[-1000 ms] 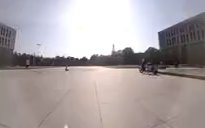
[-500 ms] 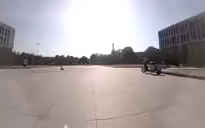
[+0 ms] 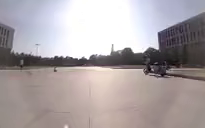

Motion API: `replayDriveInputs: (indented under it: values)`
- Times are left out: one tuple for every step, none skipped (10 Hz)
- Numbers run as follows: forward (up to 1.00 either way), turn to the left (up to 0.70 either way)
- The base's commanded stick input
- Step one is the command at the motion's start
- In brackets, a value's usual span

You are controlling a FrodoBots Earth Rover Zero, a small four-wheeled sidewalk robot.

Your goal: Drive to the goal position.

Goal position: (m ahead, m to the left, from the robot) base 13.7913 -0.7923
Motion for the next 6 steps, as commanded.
replayDriveInputs:
  values:
    - [1.00,0.00]
    - [1.00,0.00]
    - [1.00,0.00]
    - [1.00,0.00]
    - [1.00,0.00]
    - [1.00,0.00]
